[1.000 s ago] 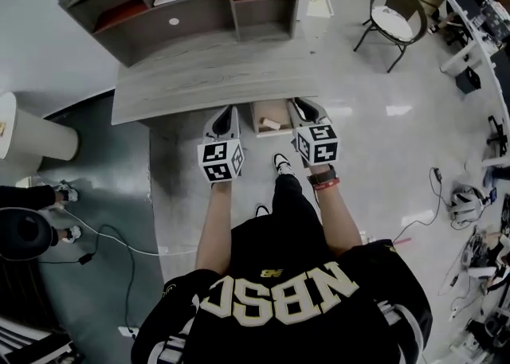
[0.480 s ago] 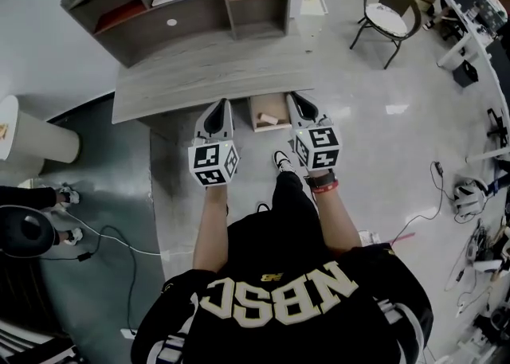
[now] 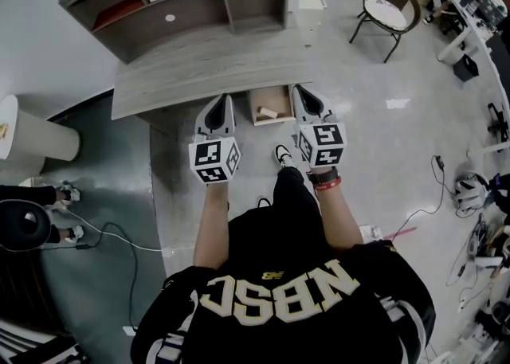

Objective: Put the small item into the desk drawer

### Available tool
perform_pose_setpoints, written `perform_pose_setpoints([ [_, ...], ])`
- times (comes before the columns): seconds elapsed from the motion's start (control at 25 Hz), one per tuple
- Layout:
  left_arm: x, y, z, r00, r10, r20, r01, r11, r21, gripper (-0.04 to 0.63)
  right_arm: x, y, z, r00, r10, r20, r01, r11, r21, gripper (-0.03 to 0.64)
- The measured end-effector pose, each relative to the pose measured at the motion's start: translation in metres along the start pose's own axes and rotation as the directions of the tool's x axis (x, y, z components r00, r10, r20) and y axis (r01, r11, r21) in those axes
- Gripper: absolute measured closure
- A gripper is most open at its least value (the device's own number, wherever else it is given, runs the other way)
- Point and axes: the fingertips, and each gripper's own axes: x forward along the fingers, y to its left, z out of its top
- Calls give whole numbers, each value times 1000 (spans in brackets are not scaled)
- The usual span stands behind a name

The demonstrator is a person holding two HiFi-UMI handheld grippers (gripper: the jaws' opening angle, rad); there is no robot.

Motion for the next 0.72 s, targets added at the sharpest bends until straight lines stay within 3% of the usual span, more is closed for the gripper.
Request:
perform_pose_setpoints([
  [0.32, 7, 2, -14, 1000, -4, -28, 3, 1000, -27, 583, 7, -10, -12, 1000, -7, -28, 7, 1000, 12, 609],
  [0.72, 50, 14, -55, 996, 8, -90, -15, 997, -79, 583, 55, -25, -55, 991, 27, -135, -32, 999, -36, 609],
])
